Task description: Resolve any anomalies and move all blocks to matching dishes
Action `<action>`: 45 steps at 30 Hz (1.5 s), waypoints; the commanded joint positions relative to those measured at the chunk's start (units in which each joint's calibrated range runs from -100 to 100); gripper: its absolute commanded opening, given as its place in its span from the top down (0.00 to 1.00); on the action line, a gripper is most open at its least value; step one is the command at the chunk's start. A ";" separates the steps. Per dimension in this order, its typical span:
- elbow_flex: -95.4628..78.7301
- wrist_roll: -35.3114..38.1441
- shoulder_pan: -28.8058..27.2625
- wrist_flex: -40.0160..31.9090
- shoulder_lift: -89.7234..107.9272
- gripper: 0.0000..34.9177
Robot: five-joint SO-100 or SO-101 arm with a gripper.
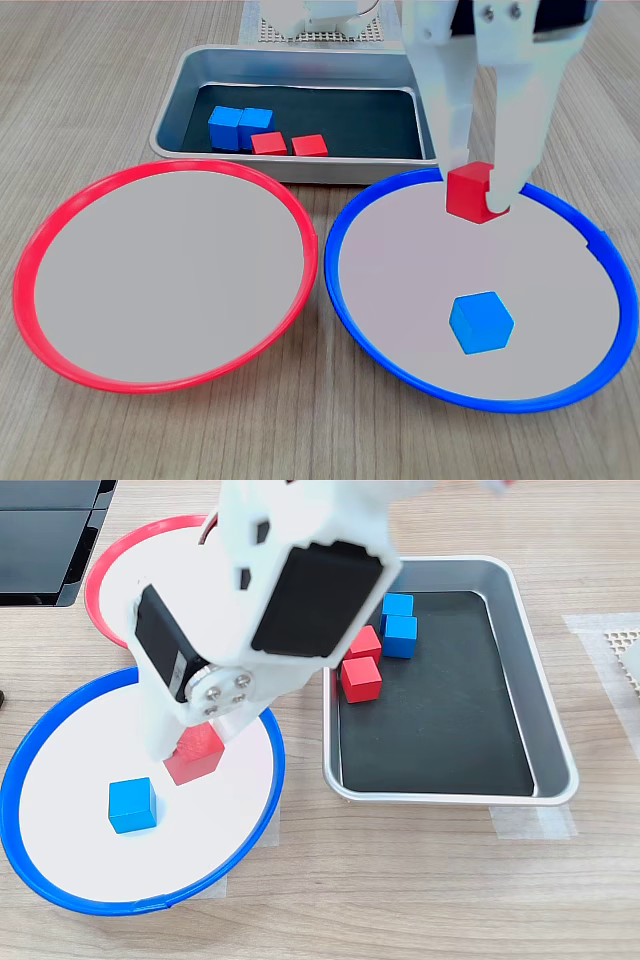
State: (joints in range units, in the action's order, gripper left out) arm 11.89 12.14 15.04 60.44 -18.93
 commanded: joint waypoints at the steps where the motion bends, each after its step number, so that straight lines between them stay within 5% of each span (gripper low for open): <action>1: 4.09 -0.34 -2.48 -0.56 0.63 0.99; 10: 6.18 2.54 -22.90 1.84 2.85 0.99; 15: 2.18 5.23 -28.64 -1.79 2.51 0.99; 19: -1.19 6.06 -28.74 -4.77 1.48 0.53; 20: -1.10 5.96 -28.55 -4.85 1.40 0.50; 34: -22.13 7.72 -26.29 7.12 23.32 0.69; 45: -45.43 6.98 -19.80 3.41 31.93 0.67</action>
State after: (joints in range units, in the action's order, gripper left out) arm -32.40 20.00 -7.43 64.76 13.55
